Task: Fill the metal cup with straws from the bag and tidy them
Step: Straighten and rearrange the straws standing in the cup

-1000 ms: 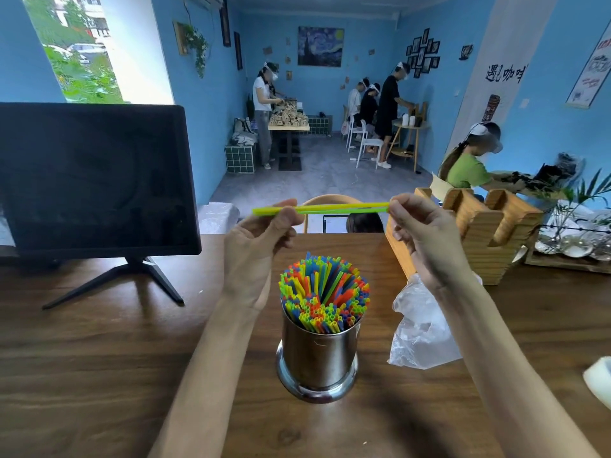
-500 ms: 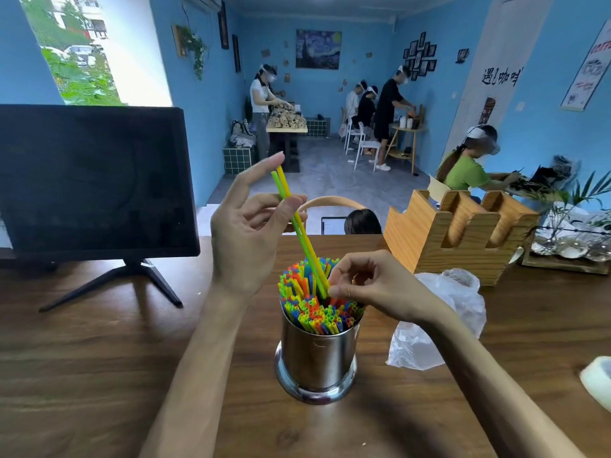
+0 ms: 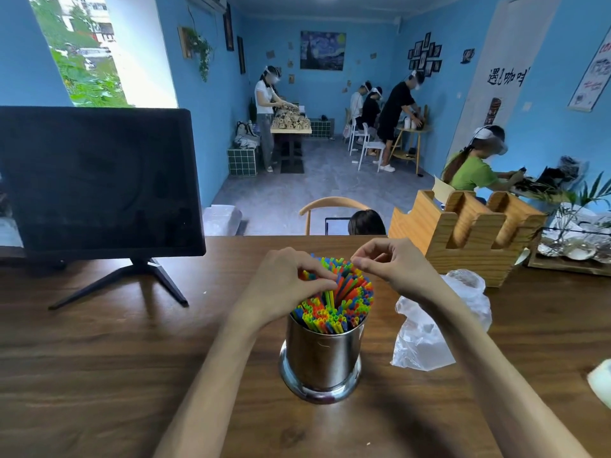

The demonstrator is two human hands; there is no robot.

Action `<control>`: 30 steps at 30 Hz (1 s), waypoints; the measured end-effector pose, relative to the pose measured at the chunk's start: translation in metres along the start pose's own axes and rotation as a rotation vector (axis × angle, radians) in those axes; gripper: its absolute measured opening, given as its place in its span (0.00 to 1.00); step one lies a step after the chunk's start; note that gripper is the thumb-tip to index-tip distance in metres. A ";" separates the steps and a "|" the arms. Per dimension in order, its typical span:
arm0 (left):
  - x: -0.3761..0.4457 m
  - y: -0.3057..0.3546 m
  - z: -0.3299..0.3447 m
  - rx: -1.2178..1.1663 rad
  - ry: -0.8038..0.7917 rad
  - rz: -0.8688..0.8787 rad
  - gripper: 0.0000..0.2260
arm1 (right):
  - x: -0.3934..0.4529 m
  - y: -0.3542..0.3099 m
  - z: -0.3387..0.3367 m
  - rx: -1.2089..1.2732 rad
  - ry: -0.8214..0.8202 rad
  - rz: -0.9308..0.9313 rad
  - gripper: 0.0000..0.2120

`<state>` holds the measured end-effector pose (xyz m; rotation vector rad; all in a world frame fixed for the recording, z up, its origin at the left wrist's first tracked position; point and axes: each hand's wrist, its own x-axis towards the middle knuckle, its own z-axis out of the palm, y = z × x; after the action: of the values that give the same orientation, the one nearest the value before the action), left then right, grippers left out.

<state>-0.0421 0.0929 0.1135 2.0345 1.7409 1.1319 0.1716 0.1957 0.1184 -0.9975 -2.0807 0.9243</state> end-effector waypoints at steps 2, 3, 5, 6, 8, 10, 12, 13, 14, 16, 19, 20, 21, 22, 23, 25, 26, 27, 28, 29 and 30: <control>0.001 -0.002 0.000 0.001 -0.004 -0.002 0.05 | 0.002 0.002 0.003 -0.067 -0.002 0.022 0.02; 0.001 -0.003 0.000 -0.001 -0.005 0.000 0.06 | 0.003 0.002 0.004 -0.092 0.003 0.026 0.02; 0.000 -0.005 0.001 -0.006 0.002 -0.002 0.06 | 0.005 0.001 0.006 -0.143 0.005 0.019 0.02; 0.000 -0.005 0.002 -0.009 0.006 -0.009 0.07 | 0.005 0.001 0.006 -0.167 -0.004 0.017 0.03; -0.001 -0.006 0.004 -0.016 0.009 -0.020 0.07 | 0.005 -0.002 0.006 -0.200 -0.026 0.020 0.04; -0.001 -0.006 0.004 -0.009 0.005 -0.016 0.06 | 0.006 -0.005 0.004 -0.215 -0.039 0.011 0.06; 0.000 -0.006 0.003 0.000 -0.001 -0.009 0.06 | 0.006 -0.007 0.005 -0.222 -0.027 -0.007 0.08; 0.000 -0.006 0.003 0.004 -0.004 -0.008 0.06 | 0.005 -0.007 0.006 -0.239 -0.008 -0.015 0.07; 0.000 -0.006 0.003 0.005 -0.006 -0.008 0.05 | 0.005 -0.008 0.008 -0.265 0.015 -0.023 0.04; 0.000 -0.007 0.003 0.001 -0.007 -0.014 0.05 | 0.003 -0.010 0.012 -0.324 0.044 -0.044 0.02; -0.001 -0.009 0.003 0.004 0.004 -0.006 0.05 | 0.001 -0.013 0.011 -0.369 0.008 -0.045 0.05; -0.001 -0.009 0.004 0.008 0.008 0.001 0.05 | 0.001 -0.014 0.010 -0.375 -0.015 -0.038 0.07; -0.001 -0.009 0.004 0.010 0.010 0.004 0.05 | 0.001 -0.015 0.009 -0.381 -0.034 -0.031 0.08; -0.001 -0.009 0.004 0.010 0.009 0.007 0.05 | 0.001 -0.016 0.008 -0.389 -0.052 -0.027 0.08; -0.001 -0.009 0.004 0.008 0.008 0.011 0.06 | 0.002 -0.017 0.008 -0.402 -0.067 -0.026 0.08; -0.001 -0.009 0.005 0.003 0.008 0.015 0.06 | 0.003 -0.019 0.007 -0.427 -0.093 -0.032 0.08; -0.001 -0.010 0.005 0.000 0.010 0.017 0.06 | 0.004 -0.021 0.006 -0.433 -0.108 -0.036 0.08; -0.001 -0.010 0.005 -0.002 0.011 0.021 0.06 | 0.005 -0.022 0.006 -0.435 -0.121 -0.039 0.07; -0.001 -0.010 0.005 -0.004 0.009 0.026 0.05 | 0.006 -0.023 0.006 -0.443 -0.132 -0.040 0.07; -0.001 -0.010 0.005 -0.007 0.005 0.030 0.05 | 0.007 -0.024 0.006 -0.455 -0.139 -0.044 0.06; -0.001 -0.010 0.005 -0.009 0.000 0.031 0.05 | 0.007 -0.025 0.006 -0.467 -0.143 -0.050 0.06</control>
<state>-0.0463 0.0958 0.1039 2.0627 1.7074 1.1467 0.1538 0.1881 0.1373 -1.1279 -2.4969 0.5019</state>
